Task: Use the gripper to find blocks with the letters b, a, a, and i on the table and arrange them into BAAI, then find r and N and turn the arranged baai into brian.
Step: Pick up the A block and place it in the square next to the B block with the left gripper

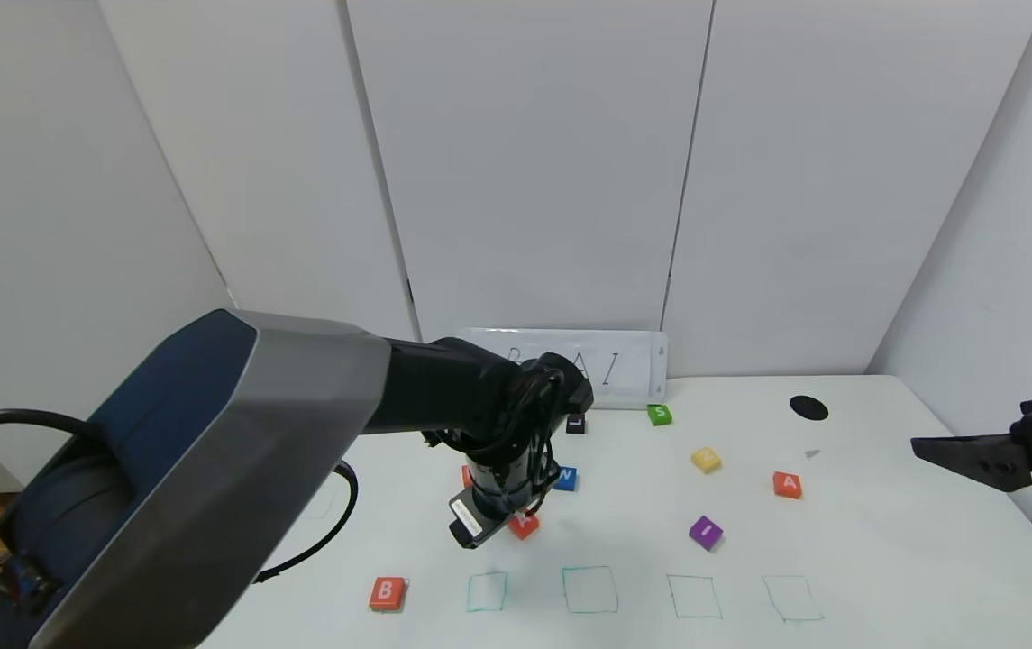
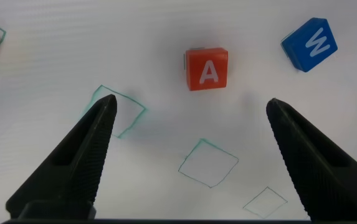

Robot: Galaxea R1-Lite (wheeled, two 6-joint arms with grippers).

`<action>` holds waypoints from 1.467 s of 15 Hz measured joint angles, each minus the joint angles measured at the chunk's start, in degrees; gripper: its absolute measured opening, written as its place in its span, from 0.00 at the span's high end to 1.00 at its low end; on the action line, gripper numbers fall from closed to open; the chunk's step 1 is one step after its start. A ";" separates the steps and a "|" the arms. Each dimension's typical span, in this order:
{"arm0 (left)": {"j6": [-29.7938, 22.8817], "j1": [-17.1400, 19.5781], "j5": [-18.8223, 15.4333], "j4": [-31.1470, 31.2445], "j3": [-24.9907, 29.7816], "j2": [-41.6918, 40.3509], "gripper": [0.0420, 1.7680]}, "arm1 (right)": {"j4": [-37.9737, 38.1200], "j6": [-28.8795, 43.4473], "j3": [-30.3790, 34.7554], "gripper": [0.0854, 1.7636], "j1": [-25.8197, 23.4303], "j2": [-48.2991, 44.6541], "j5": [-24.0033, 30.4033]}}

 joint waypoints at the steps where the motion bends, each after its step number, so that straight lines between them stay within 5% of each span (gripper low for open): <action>1: -0.52 -0.06 0.66 0.00 -0.91 1.18 0.04 | 0.00 -0.05 0.09 0.03 0.17 -0.05 0.00; 14: -1.48 -0.26 5.64 -0.20 -4.71 7.45 0.03 | -0.96 -0.24 1.29 0.03 1.73 -0.74 -0.02; 22: -1.60 -0.89 5.81 0.05 -4.71 7.89 0.03 | -0.96 -0.24 1.32 0.03 1.83 -0.79 0.00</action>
